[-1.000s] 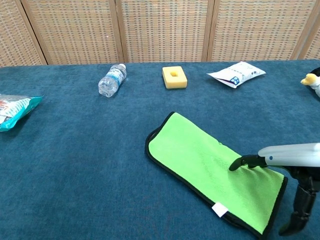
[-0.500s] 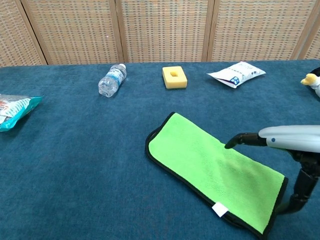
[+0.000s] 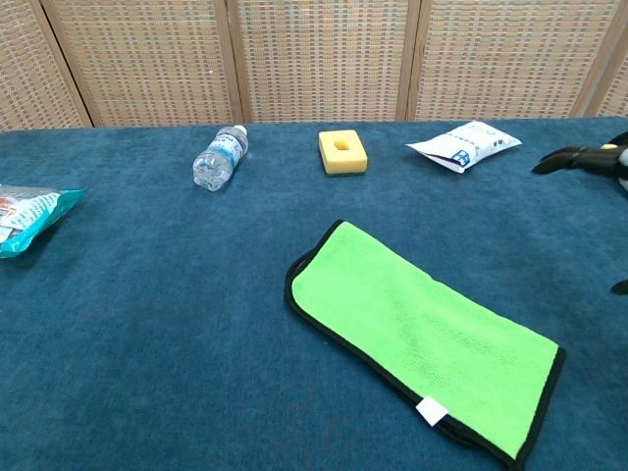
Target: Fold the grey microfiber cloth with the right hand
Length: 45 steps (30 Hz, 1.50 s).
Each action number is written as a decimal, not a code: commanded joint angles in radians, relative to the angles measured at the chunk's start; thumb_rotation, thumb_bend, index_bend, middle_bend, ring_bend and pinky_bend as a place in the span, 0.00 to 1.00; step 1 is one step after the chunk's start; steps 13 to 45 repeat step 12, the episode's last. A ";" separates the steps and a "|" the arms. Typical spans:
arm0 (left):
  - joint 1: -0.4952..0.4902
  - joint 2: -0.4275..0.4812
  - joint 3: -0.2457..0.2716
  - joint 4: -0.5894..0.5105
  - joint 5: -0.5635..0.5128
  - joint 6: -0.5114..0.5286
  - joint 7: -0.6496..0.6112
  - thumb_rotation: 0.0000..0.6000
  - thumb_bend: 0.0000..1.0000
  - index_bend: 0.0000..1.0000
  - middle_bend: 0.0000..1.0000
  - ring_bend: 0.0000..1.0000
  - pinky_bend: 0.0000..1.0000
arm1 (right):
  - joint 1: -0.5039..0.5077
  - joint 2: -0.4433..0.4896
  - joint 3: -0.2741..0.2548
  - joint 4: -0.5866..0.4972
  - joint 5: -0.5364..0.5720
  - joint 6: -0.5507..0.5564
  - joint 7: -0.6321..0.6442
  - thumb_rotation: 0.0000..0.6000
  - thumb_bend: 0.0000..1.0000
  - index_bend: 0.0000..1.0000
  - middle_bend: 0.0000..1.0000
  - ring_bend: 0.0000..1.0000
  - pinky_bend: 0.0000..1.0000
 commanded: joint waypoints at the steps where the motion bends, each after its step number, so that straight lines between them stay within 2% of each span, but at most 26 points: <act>1: 0.005 -0.004 0.004 0.000 0.007 0.008 0.007 1.00 0.17 0.00 0.00 0.00 0.00 | -0.135 -0.025 0.006 0.140 -0.058 0.175 0.106 1.00 0.00 0.00 0.00 0.00 0.00; 6: 0.016 -0.008 0.013 -0.001 0.026 0.030 0.016 1.00 0.17 0.00 0.00 0.00 0.00 | -0.242 -0.050 0.016 0.191 -0.072 0.311 0.145 1.00 0.00 0.00 0.00 0.00 0.00; 12: 0.029 -0.006 0.015 -0.005 0.038 0.056 0.012 1.00 0.17 0.00 0.00 0.00 0.00 | -0.309 -0.054 0.031 0.187 -0.095 0.402 0.193 1.00 0.00 0.00 0.00 0.00 0.00; 45: 0.029 -0.006 0.015 -0.005 0.038 0.056 0.012 1.00 0.17 0.00 0.00 0.00 0.00 | -0.309 -0.054 0.031 0.187 -0.095 0.402 0.193 1.00 0.00 0.00 0.00 0.00 0.00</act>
